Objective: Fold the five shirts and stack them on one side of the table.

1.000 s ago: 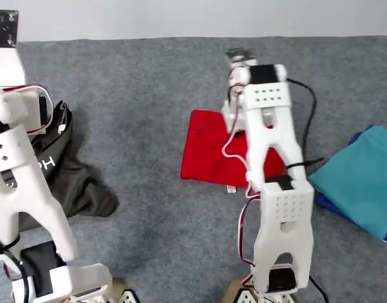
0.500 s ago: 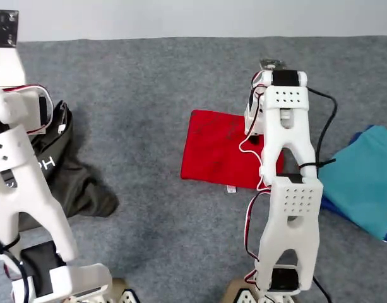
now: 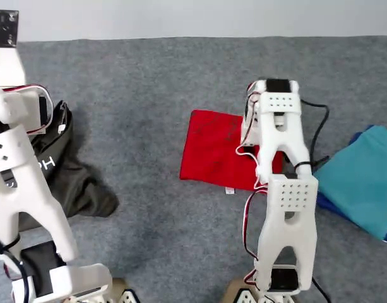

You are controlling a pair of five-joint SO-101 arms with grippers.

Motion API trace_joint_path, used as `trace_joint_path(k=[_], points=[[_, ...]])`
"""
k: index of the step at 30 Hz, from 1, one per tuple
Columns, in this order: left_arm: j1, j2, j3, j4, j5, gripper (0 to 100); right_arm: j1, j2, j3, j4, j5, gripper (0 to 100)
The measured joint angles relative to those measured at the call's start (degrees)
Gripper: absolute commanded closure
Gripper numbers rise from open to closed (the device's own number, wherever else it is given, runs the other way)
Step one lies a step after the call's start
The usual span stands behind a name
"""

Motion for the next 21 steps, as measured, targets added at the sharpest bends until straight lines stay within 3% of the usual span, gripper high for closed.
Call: trace_joint_path(k=[7,17,21], points=[[0.0,0.0,0.0,0.0,0.0,99,-0.8,2.2,-1.0,0.0,0.1,99.8],[0.0,0.0,0.0,0.0,0.0,99,1.1,-2.6,0.0,0.1,8.9,98.8],[0.0,0.0,0.0,0.0,0.0,99,3.3,-8.7,0.0,0.1,17.1,98.8]])
